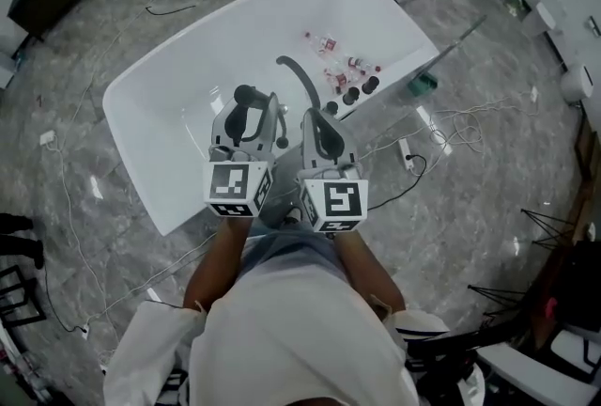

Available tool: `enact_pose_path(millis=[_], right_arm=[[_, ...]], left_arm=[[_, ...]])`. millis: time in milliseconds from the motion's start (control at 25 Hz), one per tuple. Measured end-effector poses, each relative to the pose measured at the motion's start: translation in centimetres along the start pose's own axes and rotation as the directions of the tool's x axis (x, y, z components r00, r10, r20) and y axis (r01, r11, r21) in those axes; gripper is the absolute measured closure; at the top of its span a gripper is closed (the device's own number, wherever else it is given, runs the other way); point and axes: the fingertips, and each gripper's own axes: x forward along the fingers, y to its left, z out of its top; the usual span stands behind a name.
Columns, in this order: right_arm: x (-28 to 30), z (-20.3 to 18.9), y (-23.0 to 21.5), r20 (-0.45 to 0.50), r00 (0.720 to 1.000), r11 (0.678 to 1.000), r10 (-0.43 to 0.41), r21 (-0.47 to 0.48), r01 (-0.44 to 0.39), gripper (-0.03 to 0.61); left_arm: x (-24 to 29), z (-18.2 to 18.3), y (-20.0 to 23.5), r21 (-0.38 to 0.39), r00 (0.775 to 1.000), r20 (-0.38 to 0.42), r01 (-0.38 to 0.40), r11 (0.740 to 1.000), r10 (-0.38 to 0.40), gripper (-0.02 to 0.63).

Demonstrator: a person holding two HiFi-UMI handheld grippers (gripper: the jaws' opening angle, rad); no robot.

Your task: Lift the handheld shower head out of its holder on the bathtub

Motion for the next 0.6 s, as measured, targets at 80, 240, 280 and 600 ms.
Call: enact_pose_path(millis=[80, 240, 280, 600], right_arm=[[-0.4, 0.2, 0.3, 0.005, 1.000, 1.000, 0.003, -0.006, -0.003, 0.560], [-1.6, 0.3, 0.4, 0.005, 1.000, 1.000, 0.021, 0.001, -0.021, 0.560], [-1.9, 0.4, 0.5, 0.007, 0.999, 1.000, 0.032, 0.002, -0.032, 0.560], [-1.6, 0.0, -0.4, 0.010, 0.999, 0.999, 0.034, 0.004, -0.034, 0.560]], left_arm=[[-0.2, -0.5, -0.6, 0.005, 1.000, -0.009, 0.007, 1.000, -0.007, 0.468], [-0.3, -1.0, -2.1, 0.019, 1.000, -0.021, 0.021, 1.000, -0.020, 0.468], [-0.3, -1.0, -2.4, 0.018, 0.999, -0.024, 0.022, 1.000, -0.021, 0.468], [0.0, -1.7, -0.6, -0.008, 0.999, -0.036, -0.010, 1.000, 0.010, 0.468]])
